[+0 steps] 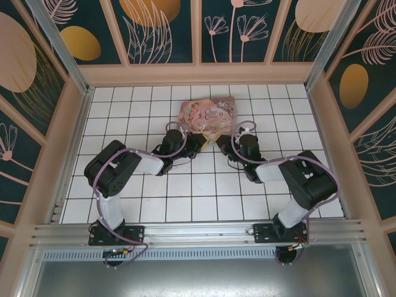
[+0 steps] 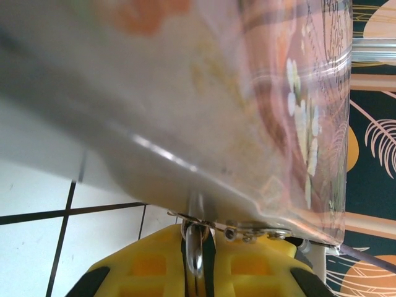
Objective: Unlock a padlock with a key
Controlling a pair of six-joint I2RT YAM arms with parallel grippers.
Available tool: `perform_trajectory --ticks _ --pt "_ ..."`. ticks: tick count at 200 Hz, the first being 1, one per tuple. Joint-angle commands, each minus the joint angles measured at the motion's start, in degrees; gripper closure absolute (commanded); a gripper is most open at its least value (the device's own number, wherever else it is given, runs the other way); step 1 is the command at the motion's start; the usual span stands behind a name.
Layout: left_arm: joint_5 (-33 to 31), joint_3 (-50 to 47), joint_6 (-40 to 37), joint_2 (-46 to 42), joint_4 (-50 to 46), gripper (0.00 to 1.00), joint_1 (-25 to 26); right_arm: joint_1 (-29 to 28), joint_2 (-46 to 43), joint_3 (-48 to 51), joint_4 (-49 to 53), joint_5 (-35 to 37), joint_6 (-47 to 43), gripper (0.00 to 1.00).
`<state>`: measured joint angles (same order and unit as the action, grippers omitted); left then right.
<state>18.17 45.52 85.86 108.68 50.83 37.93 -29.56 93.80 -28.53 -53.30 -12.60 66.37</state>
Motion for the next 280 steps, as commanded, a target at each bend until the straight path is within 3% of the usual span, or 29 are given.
perform_trajectory --ticks 1,40,97,128,143,187,247,280 --pt "4.9 0.0 1.9 -2.3 4.0 1.0 1.6 -0.6 3.5 0.8 -10.7 -4.6 5.5 1.0" --pt "3.9 0.0 2.3 -2.9 3.7 1.0 1.7 -3.3 5.0 3.0 -16.5 -2.7 14.6 1.0" --pt "3.6 0.1 2.3 -3.0 3.5 1.0 1.6 -4.5 3.1 3.7 -13.8 0.9 15.3 1.0" --pt "4.0 0.1 1.9 -2.7 3.1 1.0 1.6 -3.6 5.3 1.1 -18.6 -3.7 15.4 1.0" --pt "4.1 0.2 1.7 -2.4 3.1 1.0 1.6 -4.7 5.6 -3.4 -14.1 -7.0 11.8 1.0" --pt "4.1 0.1 1.6 -1.7 3.0 1.0 1.8 -8.0 3.3 -8.9 -3.7 -6.7 1.7 1.0" --pt "3.6 0.1 1.7 -0.9 3.3 1.0 1.7 -8.1 10.5 -11.2 -15.1 -12.9 7.5 1.0" --pt "2.0 0.0 -0.5 -0.7 1.2 1.0 1.7 -7.0 10.5 -12.2 -13.8 -14.8 6.3 1.0"
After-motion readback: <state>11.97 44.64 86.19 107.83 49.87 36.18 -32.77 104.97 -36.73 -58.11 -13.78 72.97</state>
